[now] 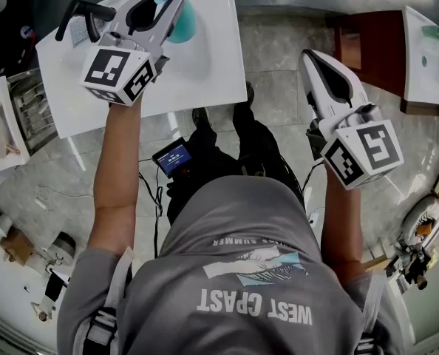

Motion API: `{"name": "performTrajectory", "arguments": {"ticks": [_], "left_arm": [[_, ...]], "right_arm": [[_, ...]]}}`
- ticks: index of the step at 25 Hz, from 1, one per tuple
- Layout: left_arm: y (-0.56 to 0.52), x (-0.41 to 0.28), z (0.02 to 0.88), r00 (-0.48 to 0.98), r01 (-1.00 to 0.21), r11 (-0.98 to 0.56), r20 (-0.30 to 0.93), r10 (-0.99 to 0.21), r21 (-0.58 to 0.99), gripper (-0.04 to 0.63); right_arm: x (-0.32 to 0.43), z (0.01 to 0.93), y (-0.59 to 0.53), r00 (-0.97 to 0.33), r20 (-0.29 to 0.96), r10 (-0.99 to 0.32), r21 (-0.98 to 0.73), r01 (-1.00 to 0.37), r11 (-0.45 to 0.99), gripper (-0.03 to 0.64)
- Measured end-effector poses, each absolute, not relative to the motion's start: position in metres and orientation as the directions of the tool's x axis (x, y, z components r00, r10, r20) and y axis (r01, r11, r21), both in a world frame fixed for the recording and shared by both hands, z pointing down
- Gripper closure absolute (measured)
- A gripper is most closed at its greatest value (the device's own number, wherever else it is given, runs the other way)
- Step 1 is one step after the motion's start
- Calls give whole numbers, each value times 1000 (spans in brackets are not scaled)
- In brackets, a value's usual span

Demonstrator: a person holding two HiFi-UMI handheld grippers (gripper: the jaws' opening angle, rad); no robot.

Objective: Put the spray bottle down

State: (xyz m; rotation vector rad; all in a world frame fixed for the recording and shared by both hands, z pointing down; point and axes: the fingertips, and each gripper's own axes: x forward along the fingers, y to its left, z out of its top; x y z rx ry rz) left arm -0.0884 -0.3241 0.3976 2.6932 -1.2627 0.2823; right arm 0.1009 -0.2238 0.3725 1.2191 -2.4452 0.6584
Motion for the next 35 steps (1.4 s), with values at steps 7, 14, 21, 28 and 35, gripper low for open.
{"name": "performTrajectory", "arguments": {"ticks": [7,14,21,28,35], "left_arm": [[-331,-85,410,628,-773,-630,229,-744,70,506],[-336,-81,423,626,-775,-627,234,-744,79,506],[-343,-82,436,623,-778,-621,238,-745,94,506],[-353,-82,445,623,-779,-619,234,-746,98,506],[-358,-83,454,622,-780,-616,234,-747,109,506]], "right_arm": [[99,382,-224,-582,491,-648,-264,-808,526,615],[100,391,-224,-586,497,-640,-273,-806,526,615],[98,400,-225,-584,511,-631,-280,-807,520,615],[96,409,-228,-584,519,-624,-286,-806,518,615],[95,417,-228,-583,531,-615,-292,-807,513,615]]}}
